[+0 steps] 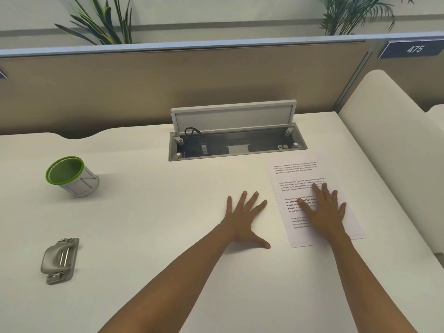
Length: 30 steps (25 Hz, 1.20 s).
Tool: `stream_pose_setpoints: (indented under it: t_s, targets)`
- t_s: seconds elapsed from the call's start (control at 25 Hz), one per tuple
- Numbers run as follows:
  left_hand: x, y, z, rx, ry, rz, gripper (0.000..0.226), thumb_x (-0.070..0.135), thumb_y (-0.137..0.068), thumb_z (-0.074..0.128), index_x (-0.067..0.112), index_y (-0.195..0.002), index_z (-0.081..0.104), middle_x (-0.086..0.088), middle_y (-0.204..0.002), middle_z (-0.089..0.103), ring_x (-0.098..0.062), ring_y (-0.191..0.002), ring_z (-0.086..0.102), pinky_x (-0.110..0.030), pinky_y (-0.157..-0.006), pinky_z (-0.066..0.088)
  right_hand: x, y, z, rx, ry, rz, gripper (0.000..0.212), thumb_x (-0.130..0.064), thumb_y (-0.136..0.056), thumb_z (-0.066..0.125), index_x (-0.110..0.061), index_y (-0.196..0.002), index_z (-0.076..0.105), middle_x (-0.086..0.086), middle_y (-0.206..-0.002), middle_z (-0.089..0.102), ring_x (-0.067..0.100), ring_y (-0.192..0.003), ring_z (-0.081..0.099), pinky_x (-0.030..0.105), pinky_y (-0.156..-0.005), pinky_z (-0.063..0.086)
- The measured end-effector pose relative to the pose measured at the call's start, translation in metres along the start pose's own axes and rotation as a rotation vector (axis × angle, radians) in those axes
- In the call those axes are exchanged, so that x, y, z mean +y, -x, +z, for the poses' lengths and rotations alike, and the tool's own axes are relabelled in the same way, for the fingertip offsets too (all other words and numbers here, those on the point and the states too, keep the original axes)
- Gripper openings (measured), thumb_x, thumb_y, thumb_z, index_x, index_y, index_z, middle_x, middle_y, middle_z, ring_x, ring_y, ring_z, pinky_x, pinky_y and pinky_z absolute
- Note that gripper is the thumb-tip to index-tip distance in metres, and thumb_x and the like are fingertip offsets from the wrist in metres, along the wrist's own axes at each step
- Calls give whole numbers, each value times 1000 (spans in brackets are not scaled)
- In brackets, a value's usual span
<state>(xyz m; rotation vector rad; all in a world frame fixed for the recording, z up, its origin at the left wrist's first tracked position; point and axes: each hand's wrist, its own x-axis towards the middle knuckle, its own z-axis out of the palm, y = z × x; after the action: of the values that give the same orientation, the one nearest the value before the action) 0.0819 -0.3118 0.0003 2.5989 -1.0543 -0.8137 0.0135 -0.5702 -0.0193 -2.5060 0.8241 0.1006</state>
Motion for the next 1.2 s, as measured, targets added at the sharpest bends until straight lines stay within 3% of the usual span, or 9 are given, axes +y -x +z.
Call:
stream_pose_setpoints:
  t_s: [0.16, 0.28, 0.56, 0.72, 0.88, 1.2]
  targets:
    - [-1, 4, 6, 24, 6, -5, 122, 78, -68, 66, 37, -159, -5, 8, -166, -23, -21, -148, -34, -61, -115, -25, -1, 0, -2, 5, 0, -2, 78, -62, -96, 49, -29, -161, 21, -2, -172, 6, 27, -159, -5, 59, -124, -7]
    - [-4, 10, 10, 69, 85, -22, 117, 80, -70, 62, 39, -159, -2, 8, -167, -19, -20, -149, -33, -60, -115, -25, -7, 4, -3, 99, -62, -29, 73, -58, -96, 51, -28, -158, 28, 0, -171, 12, 28, -159, -2, 60, -123, -4]
    - [-42, 40, 5, 195, 168, -103, 107, 84, -73, 54, 43, -158, 3, 8, -169, -9, -17, -151, -28, -56, -118, -23, -44, 40, 14, 224, -308, -164, 49, -30, -98, 65, -14, -143, 55, 11, -163, 36, 33, -156, 20, 53, -126, 16]
    - [-77, 75, -3, 259, 222, -170, 101, 84, -75, 51, 44, -157, 6, 10, -169, -6, -15, -151, -26, -54, -119, -21, -77, 72, 38, 181, -393, -269, 37, -26, -98, 64, -15, -133, 62, 8, -159, 43, 29, -154, 26, 47, -125, 22]
    - [-104, 123, -1, 341, 280, -213, 96, 80, -78, 52, 44, -157, 9, 12, -169, -2, -13, -153, -22, -52, -121, -18, -118, 101, 62, 95, -426, -340, 32, -30, -101, 59, -21, -132, 62, 2, -157, 46, 21, -153, 28, 34, -121, 19]
    - [-162, 212, 17, 492, 383, -330, 85, 70, -86, 54, 41, -157, 16, 13, -168, 6, -10, -154, -14, -48, -123, -14, -211, 155, 116, -92, -429, -453, 38, -36, -102, 56, -23, -137, 57, -2, -158, 43, 19, -155, 24, 42, -125, 24]
